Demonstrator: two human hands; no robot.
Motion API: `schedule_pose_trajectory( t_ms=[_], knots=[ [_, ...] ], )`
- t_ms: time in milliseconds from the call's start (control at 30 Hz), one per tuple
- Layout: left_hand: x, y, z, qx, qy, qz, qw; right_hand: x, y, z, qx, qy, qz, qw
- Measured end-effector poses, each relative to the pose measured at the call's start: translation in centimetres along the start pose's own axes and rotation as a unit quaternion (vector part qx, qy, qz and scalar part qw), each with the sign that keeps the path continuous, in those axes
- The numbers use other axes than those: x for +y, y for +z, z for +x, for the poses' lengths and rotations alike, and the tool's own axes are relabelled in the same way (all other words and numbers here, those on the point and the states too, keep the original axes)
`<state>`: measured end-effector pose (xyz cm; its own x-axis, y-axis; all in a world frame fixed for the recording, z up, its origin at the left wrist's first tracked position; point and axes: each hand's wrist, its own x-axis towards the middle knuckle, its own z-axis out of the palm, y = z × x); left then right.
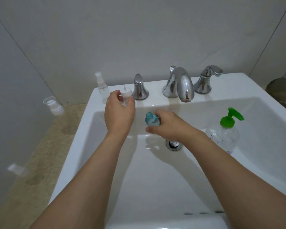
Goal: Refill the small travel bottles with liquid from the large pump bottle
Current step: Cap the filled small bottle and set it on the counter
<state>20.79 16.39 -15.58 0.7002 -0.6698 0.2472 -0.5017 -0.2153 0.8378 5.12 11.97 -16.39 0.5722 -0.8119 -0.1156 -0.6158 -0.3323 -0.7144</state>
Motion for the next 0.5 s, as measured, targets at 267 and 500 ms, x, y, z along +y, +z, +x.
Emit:
schedule_pose_trajectory(
  t_ms=[267,500],
  knots=[
    [0.8,-1.8,-0.2,-0.075,0.032,0.081,0.993,0.1,-0.2,0.0,-0.01,0.018,-0.01,1.0],
    [1.7,-3.6,-0.8,-0.146,0.208,0.127,0.959,0.0,-0.4,0.0,-0.007,0.023,-0.007,1.0]
  ],
)
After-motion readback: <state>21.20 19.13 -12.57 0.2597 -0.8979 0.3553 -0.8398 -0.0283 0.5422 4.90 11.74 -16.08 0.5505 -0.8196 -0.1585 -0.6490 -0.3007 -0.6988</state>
